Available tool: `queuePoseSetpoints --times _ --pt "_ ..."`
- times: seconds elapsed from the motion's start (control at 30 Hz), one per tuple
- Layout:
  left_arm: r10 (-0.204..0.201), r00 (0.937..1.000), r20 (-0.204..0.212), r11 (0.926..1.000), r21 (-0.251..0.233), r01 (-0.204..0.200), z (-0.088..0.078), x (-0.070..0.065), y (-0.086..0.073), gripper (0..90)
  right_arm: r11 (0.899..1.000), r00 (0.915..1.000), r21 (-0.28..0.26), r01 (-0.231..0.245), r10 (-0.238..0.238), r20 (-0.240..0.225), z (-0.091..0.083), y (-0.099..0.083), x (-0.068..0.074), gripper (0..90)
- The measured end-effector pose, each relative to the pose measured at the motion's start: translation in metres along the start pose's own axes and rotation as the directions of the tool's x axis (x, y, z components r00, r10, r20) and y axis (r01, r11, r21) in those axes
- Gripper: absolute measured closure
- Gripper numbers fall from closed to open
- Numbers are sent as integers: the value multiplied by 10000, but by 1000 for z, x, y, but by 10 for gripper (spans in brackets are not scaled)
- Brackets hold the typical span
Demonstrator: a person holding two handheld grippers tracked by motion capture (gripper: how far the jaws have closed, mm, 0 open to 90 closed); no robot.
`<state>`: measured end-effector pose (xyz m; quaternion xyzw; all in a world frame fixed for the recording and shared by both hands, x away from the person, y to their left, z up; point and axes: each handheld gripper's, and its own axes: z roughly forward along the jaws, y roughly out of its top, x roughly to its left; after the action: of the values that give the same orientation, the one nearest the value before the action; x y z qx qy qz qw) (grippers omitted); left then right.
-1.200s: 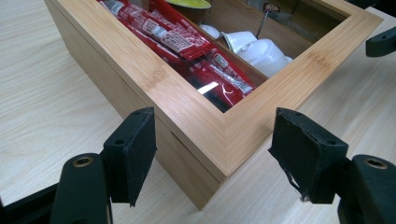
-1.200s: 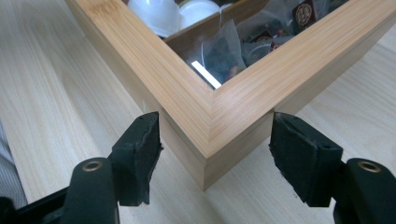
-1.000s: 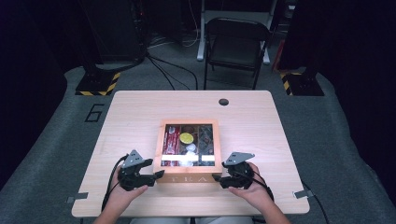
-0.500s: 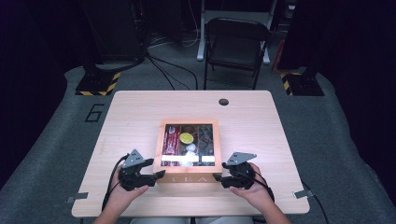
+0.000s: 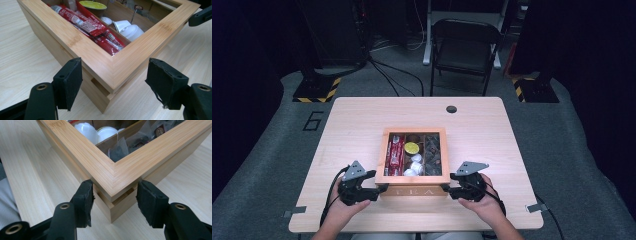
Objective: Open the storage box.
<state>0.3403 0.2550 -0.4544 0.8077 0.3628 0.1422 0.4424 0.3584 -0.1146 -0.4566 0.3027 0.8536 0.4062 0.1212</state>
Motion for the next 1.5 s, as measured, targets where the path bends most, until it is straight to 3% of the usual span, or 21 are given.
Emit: queuePoseSetpoints --times 0.1,0.27,0.43,0.57,0.77,1.23,1.37,1.5 --pt "0 10000 36 10000 71 -1 1 0 -1 287 9991 9994 -270 -325 323 -80 -3 1 0 476" --pt "85 9999 127 9998 199 -88 1 -2 -1 317 9972 9995 -681 -306 307 8 -8 4 -1 497" --pt "114 9995 -311 9999 41 -113 0 -2 0 417 9971 9994 -681 -333 332 -29 -8 3 -1 497" --pt "-70 9993 -380 9997 -222 62 -3 -2 2 451 9955 9992 -858 -407 403 -62 -9 4 -2 497" --pt "43 9987 -516 9999 -107 -48 -2 -3 3 448 9952 9992 -908 -372 381 84 -9 4 0 494" --pt "-103 9952 -975 9990 -447 60 -3 -6 9 421 9910 9978 -1341 -58 146 645 -13 8 3 458" --pt "-199 9954 -934 9986 -513 151 -7 -5 13 406 9887 9973 -1485 -199 302 674 -16 11 3 454" --pt "-187 9931 -1159 9978 -660 110 -11 -6 20 405 9861 9968 -1628 -329 443 668 -19 17 3 447"
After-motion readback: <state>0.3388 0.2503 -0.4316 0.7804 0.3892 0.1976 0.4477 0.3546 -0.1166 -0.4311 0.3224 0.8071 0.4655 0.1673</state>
